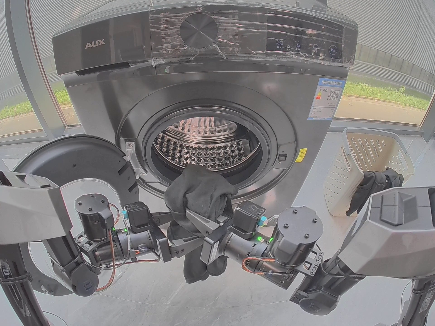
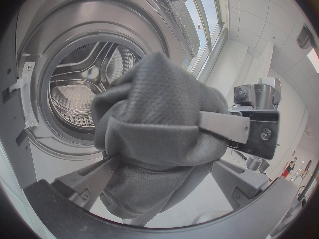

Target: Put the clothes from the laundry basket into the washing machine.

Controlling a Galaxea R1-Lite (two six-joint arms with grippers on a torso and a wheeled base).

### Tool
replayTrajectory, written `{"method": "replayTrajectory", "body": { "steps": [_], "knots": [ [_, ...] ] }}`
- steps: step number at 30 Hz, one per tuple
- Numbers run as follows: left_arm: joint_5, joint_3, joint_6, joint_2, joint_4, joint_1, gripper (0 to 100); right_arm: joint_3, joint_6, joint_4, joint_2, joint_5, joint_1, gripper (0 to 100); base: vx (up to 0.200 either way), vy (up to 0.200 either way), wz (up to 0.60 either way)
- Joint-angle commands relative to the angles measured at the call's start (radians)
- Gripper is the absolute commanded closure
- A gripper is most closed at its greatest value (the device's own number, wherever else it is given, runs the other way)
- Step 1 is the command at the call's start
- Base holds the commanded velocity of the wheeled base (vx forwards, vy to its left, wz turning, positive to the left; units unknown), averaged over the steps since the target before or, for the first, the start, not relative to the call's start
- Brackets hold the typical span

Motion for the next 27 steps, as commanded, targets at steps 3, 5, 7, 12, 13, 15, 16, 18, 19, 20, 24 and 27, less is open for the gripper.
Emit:
{"method": "replayTrajectory", "body": {
  "steps": [3, 5, 7, 12, 13, 15, 16, 18, 19, 20, 24, 27],
  "knots": [
    [0.008, -0.014, 0.02, 0.038, -0.007, -0.012, 0, 0.0, 0.001, 0.0, 0.004, 0.0, 0.023, 100, 0.0, 0.0, 0.0],
    [0.008, -0.016, 0.021, 0.047, -0.007, -0.017, 0, 0.0, 0.001, -0.002, 0.004, 0.0, 0.027, 100, 0.0, 0.0, 0.0],
    [0.009, -0.024, 0.021, 0.05, -0.007, -0.02, 0, 0.0, 0.001, 0.0, 0.004, 0.0, 0.027, 100, 0.0, 0.0, 0.0],
    [0.009, -0.028, 0.021, 0.05, -0.008, -0.019, 100, 0.003, 0.001, -0.002, 0.007, 0.0, 0.027, 100, 0.0, 0.0, 0.0],
    [0.009, -0.028, 0.02, 0.049, -0.007, -0.019, 100, 0.003, 0.001, -0.002, 0.008, 0.0, 0.027, 100, 0.0, 0.0, 0.0],
    [0.009, -0.031, 0.018, 0.046, -0.007, -0.017, 100, 0.002, 0.001, -0.002, 0.01, 0.0, 0.027, 100, 0.0, 0.0, 0.0],
    [0.009, -0.036, 0.015, 0.044, -0.007, -0.016, 100, 0.002, 0.001, -0.002, 0.01, 0.0, 0.023, 100, 0.0, 0.0, 0.0],
    [0.009, -0.042, 0.015, 0.043, -0.008, -0.009, 100, 0.002, 0.001, -0.002, 0.011, -0.001, 0.014, 100, 0.0, 0.0, 0.0],
    [0.009, -0.042, 0.015, 0.041, -0.008, -0.009, 100, 0.002, 0.001, -0.003, 0.011, -0.001, 0.013, 100, 0.0, 0.0, 0.0],
    [0.009, -0.045, 0.015, 0.038, -0.008, -0.006, 100, -0.002, 0.001, -0.002, 0.016, -0.011, 0.008, 100, 0.0, 0.0, 0.0],
    [0.012, -0.053, 0.009, 0.003, -0.007, 0.008, 100, -0.014, -0.001, 0.003, 0.031, -0.081, -0.021, 100, 0.0, 0.0, 0.0],
    [0.021, -0.054, 0.007, -0.014, -0.008, 0.014, 100, -0.014, 0.001, 0.0, 0.046, -0.098, -0.038, 100, 0.0, 0.0, 0.0]
  ]
}}
